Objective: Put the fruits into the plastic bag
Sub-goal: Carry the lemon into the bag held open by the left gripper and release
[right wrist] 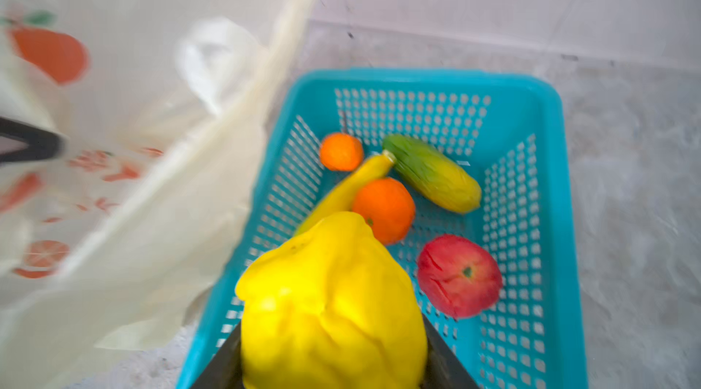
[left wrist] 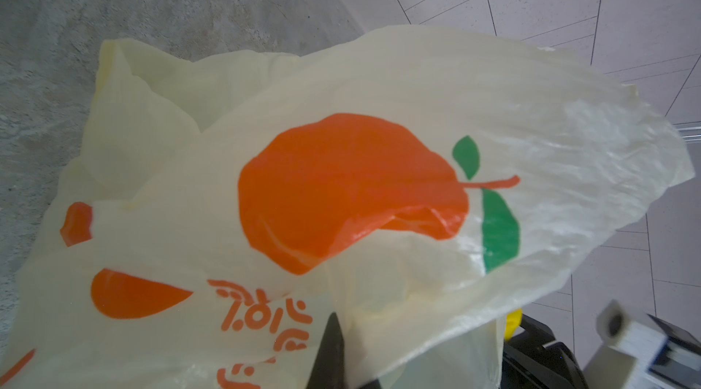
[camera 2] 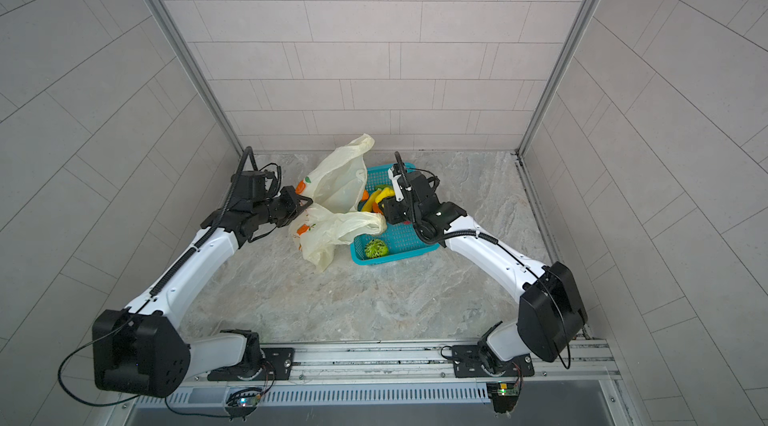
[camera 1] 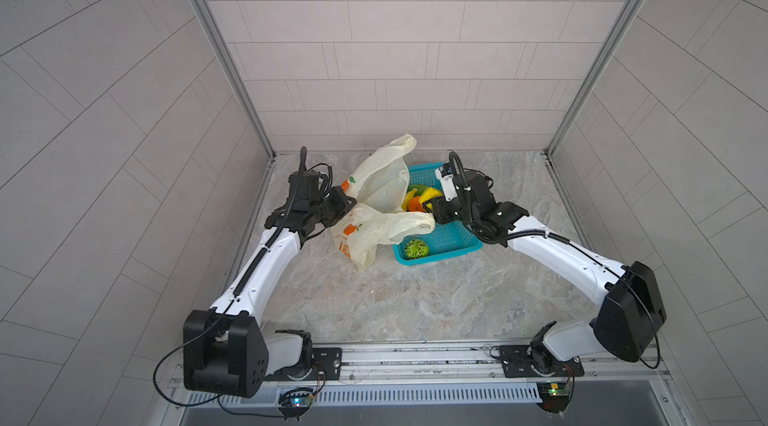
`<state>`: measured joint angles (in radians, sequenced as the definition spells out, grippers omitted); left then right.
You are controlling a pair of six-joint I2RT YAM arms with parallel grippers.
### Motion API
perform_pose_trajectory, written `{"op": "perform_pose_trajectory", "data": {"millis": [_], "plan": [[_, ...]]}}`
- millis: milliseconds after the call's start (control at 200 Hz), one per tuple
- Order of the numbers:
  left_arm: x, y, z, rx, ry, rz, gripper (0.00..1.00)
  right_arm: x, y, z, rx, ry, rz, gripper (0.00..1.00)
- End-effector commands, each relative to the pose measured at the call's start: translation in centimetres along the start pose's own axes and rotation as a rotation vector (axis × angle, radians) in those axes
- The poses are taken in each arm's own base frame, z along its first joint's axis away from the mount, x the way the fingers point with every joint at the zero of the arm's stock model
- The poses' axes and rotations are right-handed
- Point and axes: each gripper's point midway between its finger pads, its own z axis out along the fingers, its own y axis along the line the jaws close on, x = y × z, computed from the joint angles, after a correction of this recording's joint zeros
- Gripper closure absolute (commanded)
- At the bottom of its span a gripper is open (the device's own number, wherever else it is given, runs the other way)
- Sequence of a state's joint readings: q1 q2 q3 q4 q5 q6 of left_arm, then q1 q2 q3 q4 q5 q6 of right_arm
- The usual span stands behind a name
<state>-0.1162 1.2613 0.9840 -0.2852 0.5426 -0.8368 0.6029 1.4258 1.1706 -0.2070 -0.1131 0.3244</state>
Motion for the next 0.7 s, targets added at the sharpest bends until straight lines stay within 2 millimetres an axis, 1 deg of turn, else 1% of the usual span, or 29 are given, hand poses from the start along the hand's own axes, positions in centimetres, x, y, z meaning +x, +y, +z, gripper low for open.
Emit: {"op": "perform_pose_trajectory", "data": {"millis": [0,75,170,250,350,440,550,696], "plan": [[0.1,-0.9,-0.6,0.045,-0.020,0.043,1.00,-4.9,3.1,-1.8,-0.104,-0.174,-0.074,0.68],[0.2,-0.8,-0.6,0.047,-0.022,0.045,1.00,-6.3,4.4,-2.4,-0.129,-0.224,-0.119,0.67],[0.3,-0.8,-0.6,0.053,-0.024,0.050,1.00,-8.0,5.5,-2.9,-0.144,-0.276,-0.167,0.67],[0.3,-0.9,-0.7,0.060,-0.028,0.056,1.00,-8.9,6.5,-2.6,-0.187,-0.284,-0.183,0.67],[0.3,-1.0,-0.6,0.072,-0.026,0.063,1.00,-9.3,8.2,-1.8,-0.255,-0.286,-0.201,0.67],[0.3,-1.1,-0.5,0.083,-0.030,0.060,1.00,-8.9,9.7,-0.4,-0.312,-0.249,-0.208,0.67],[0.2,-1.0,-0.4,0.098,-0.048,0.062,1.00,-7.6,11.4,1.4,-0.377,-0.197,-0.203,0.67],[0.3,-0.7,-0.3,0.100,-0.057,0.065,1.00,-5.9,12.5,3.9,-0.419,-0.125,-0.171,0.67]]}}
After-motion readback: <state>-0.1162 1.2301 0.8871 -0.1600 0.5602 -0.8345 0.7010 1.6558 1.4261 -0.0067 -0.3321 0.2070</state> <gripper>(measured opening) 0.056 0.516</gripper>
